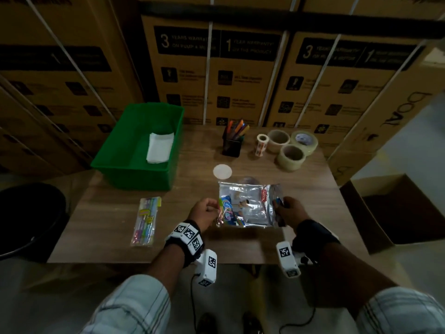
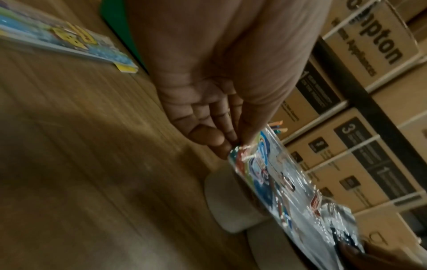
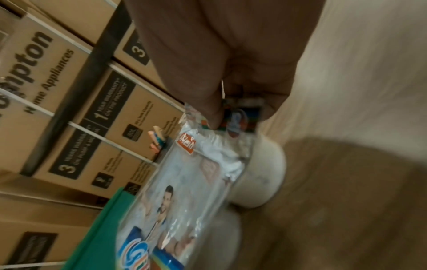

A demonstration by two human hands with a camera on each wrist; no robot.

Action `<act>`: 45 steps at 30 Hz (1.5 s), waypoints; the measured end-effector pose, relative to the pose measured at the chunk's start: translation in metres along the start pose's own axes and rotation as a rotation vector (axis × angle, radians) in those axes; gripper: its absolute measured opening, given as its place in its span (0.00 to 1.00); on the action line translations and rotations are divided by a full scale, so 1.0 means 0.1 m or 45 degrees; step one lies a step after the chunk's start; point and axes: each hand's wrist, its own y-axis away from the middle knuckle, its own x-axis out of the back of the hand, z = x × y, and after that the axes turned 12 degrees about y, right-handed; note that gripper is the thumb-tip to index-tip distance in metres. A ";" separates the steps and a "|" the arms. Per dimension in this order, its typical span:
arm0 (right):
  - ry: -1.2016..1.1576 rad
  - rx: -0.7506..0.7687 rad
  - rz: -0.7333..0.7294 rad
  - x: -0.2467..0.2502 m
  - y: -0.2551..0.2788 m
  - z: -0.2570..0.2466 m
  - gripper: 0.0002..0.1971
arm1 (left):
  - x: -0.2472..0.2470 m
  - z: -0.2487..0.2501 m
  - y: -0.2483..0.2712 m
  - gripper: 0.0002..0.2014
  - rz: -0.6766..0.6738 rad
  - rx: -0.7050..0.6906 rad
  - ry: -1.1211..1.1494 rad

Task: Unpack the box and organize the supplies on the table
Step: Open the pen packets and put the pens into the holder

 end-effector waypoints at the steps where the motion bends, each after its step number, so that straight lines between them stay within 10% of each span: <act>1: 0.049 0.003 0.006 0.03 0.01 0.08 0.14 | -0.05 -0.03 -0.02 0.06 0.000 0.015 -0.050; 13: -0.019 0.004 0.013 0.19 -0.25 0.09 0.17 | -0.40 0.20 0.00 0.08 0.310 0.001 -0.032; 22: 0.209 -0.013 -0.067 0.30 -0.22 -0.02 0.18 | -0.34 0.14 -0.02 0.07 0.162 0.015 -0.177; 28: 0.461 0.491 0.267 0.44 0.08 -0.29 0.11 | -0.24 0.43 0.33 0.07 0.251 -0.034 -0.113; 45: 1.214 1.064 -0.434 -1.18 0.49 -1.56 0.11 | 1.02 0.42 0.79 0.09 0.428 -0.015 -0.625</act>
